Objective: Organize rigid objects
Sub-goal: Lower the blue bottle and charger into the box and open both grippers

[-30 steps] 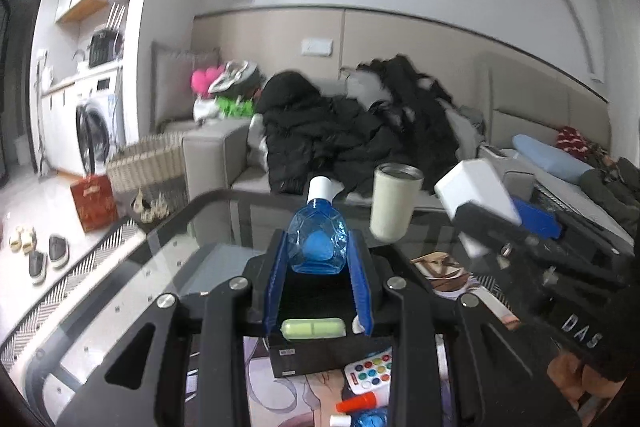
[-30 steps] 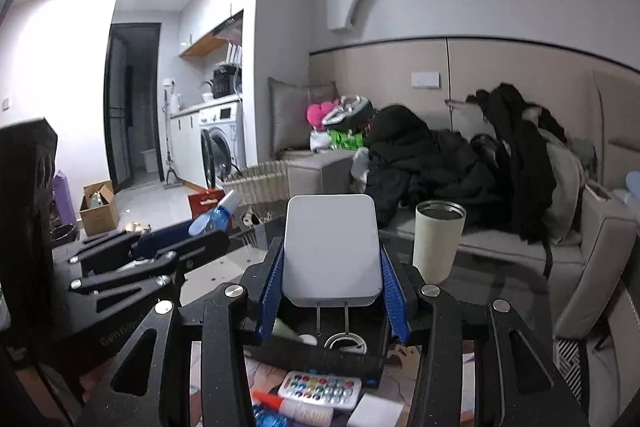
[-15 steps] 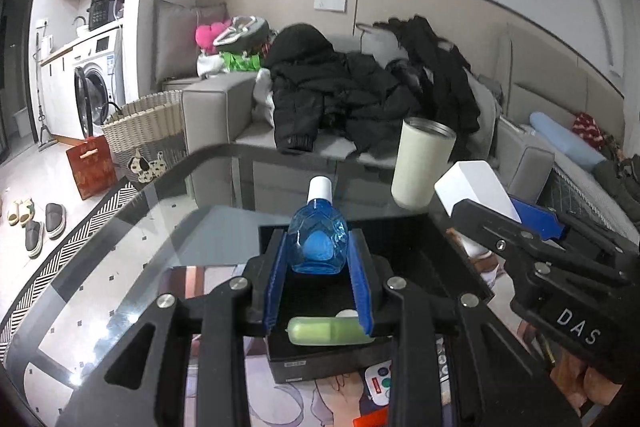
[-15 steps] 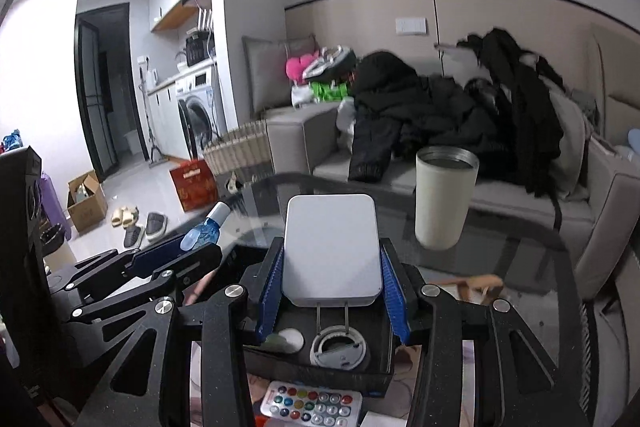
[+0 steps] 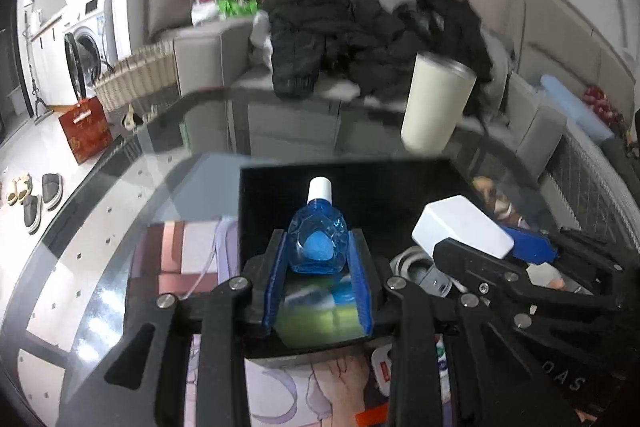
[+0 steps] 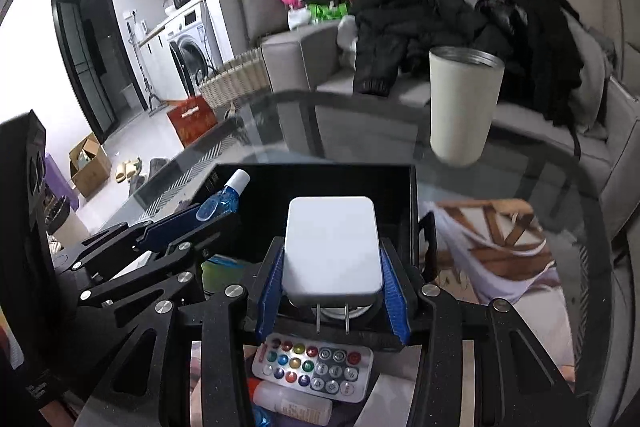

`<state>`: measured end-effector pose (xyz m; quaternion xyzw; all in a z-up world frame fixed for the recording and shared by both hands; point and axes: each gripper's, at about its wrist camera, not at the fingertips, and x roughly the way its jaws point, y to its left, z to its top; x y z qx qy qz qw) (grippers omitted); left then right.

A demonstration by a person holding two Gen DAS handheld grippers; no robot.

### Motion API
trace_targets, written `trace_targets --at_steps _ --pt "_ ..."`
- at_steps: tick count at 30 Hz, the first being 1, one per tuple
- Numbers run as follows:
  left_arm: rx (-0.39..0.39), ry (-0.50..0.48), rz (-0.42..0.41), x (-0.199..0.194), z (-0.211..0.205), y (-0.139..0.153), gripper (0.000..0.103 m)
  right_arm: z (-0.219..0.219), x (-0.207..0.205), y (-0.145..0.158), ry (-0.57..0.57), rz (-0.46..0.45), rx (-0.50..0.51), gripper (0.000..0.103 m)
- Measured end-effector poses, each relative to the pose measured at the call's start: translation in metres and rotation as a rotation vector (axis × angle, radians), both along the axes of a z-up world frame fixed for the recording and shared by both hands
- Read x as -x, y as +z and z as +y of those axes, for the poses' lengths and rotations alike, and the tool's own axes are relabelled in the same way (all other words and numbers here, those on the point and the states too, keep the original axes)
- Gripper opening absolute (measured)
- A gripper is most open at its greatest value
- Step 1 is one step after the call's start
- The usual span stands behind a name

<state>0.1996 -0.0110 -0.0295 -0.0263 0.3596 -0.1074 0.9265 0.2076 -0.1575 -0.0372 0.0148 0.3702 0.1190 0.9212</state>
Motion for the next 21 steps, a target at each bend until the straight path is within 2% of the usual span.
trace_targets --at_steps 5,9,10,13,16,21 --pt "-0.024 -0.015 0.043 -0.004 -0.002 0.002 0.028 0.000 -0.003 -0.007 0.023 0.056 0.001 0.045" --pt "-0.063 -0.071 0.145 -0.015 -0.005 0.004 0.029 0.005 -0.012 -0.006 0.051 0.113 0.042 0.045" --pt "-0.069 -0.085 0.176 -0.018 -0.005 0.004 0.030 0.005 -0.018 -0.005 0.071 0.154 0.047 0.046" --pt "-0.061 -0.110 0.236 -0.025 -0.005 0.006 0.031 0.005 -0.027 -0.004 0.109 0.211 0.056 0.047" --pt "-0.057 -0.103 0.247 -0.027 -0.005 0.007 0.031 0.004 -0.033 -0.002 0.117 0.247 0.047 0.048" --pt "-0.050 -0.093 0.232 -0.023 -0.003 0.006 0.031 0.005 -0.034 0.000 0.119 0.237 0.052 0.048"
